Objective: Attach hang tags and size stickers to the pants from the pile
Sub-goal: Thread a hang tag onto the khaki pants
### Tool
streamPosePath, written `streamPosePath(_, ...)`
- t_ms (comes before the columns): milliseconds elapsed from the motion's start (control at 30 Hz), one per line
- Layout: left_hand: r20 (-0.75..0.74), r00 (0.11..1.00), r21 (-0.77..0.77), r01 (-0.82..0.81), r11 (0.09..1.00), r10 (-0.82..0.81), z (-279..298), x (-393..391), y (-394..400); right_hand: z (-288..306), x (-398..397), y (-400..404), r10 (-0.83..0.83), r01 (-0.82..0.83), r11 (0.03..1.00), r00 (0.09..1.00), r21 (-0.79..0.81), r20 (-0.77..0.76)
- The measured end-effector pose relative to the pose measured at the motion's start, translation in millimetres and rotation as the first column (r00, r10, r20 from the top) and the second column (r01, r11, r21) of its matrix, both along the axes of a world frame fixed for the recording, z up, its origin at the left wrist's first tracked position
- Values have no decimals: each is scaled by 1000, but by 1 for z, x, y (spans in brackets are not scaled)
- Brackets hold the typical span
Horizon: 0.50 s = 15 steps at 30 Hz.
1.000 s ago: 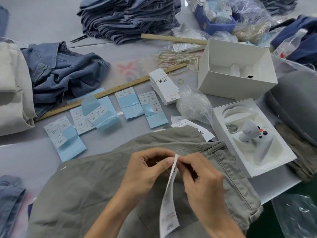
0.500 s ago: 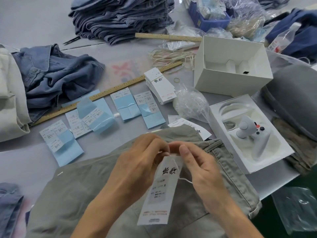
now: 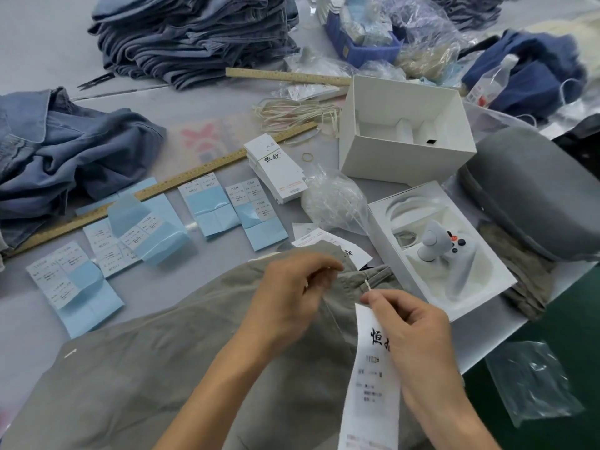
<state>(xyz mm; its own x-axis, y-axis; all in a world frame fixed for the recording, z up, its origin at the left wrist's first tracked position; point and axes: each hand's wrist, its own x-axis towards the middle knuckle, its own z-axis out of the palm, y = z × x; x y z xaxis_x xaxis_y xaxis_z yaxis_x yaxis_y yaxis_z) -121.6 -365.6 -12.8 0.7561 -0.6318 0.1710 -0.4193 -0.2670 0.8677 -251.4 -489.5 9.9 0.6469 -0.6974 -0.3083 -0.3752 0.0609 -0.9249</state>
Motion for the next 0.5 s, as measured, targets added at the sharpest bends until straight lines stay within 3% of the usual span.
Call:
streamPosePath(100,54,983,180,163,970,-175,-1,-8,-37,-8,-10,-21,-60,56,998,994,-39,-93)
streamPosePath(233,240,946,457,88,885,-217,-2,-21,-62,-16,-17,-32,-62,49,994,990,-100,-130)
streamPosePath(367,275,951,453,3,892,-143,-4,-28,-68,-19,-13,-34,-28,-17,969,984,-247,-177)
streamPosePath(500,290,947,459,-15,888,-134,-6,-26,-68,-11,-16,-37,79,-204,883,952,-423,-295)
